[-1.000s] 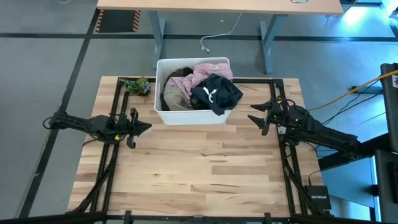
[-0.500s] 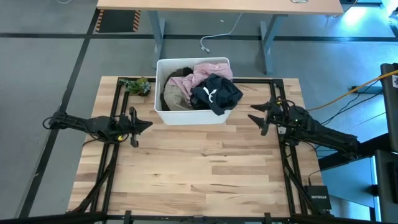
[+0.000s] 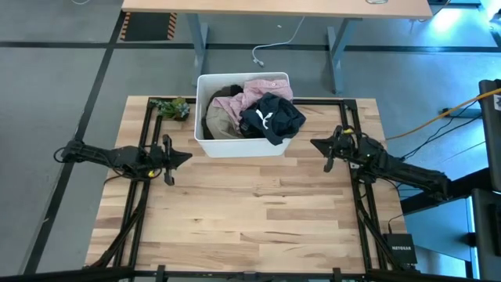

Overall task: Sort clothes
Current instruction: Return to Home Position

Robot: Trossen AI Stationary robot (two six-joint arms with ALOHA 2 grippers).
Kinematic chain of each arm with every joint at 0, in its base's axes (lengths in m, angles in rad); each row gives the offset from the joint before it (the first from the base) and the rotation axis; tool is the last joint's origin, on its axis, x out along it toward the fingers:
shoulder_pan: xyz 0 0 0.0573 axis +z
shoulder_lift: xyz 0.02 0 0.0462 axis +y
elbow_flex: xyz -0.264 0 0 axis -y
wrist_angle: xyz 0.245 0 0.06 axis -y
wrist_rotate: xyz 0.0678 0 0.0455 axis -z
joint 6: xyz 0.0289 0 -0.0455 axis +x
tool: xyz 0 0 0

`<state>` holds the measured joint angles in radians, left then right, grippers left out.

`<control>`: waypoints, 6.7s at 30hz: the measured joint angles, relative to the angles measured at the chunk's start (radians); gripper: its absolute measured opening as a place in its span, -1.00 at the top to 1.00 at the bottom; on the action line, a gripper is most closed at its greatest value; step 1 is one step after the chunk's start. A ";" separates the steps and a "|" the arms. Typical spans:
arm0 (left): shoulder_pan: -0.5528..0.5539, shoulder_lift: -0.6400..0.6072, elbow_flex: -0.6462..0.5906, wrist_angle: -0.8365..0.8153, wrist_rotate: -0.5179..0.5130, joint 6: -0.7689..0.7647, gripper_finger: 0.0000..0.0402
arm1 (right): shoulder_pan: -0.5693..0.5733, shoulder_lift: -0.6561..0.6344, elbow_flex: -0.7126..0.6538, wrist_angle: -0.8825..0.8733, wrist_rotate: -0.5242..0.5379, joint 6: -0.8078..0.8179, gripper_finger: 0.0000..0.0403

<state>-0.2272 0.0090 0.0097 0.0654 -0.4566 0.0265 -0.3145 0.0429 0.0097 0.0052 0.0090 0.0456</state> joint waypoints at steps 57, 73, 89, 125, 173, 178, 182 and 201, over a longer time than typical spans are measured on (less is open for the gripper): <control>0.000 0.000 0.000 -0.001 0.000 0.000 0.96 | 0.000 0.002 -0.002 0.012 -0.044 0.054 0.81; 0.000 0.000 0.000 -0.001 0.000 0.000 0.96 | 0.000 0.002 -0.003 0.012 -0.044 0.053 0.80; 0.000 0.000 0.000 -0.001 0.000 0.000 0.96 | 0.000 0.002 -0.003 0.012 -0.044 0.053 0.80; 0.000 0.000 0.000 -0.001 0.000 0.000 0.96 | 0.000 0.003 -0.003 0.012 -0.043 0.053 0.80; 0.000 0.000 0.000 -0.001 0.000 0.000 0.96 | 0.000 0.002 -0.003 0.012 -0.043 0.054 0.80; 0.000 0.000 0.000 0.000 0.000 0.000 0.96 | 0.000 0.003 -0.003 0.012 -0.043 0.054 0.80; 0.000 0.000 0.000 0.000 0.000 0.000 0.96 | 0.000 0.003 -0.003 0.012 -0.043 0.053 0.80; 0.000 0.000 0.000 0.000 0.000 -0.002 0.96 | 0.000 0.003 -0.003 0.011 -0.044 0.054 0.80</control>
<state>-0.2272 0.0093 0.0093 0.0654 -0.4568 0.0246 -0.3141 0.0456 0.0070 0.0166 -0.0346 0.0993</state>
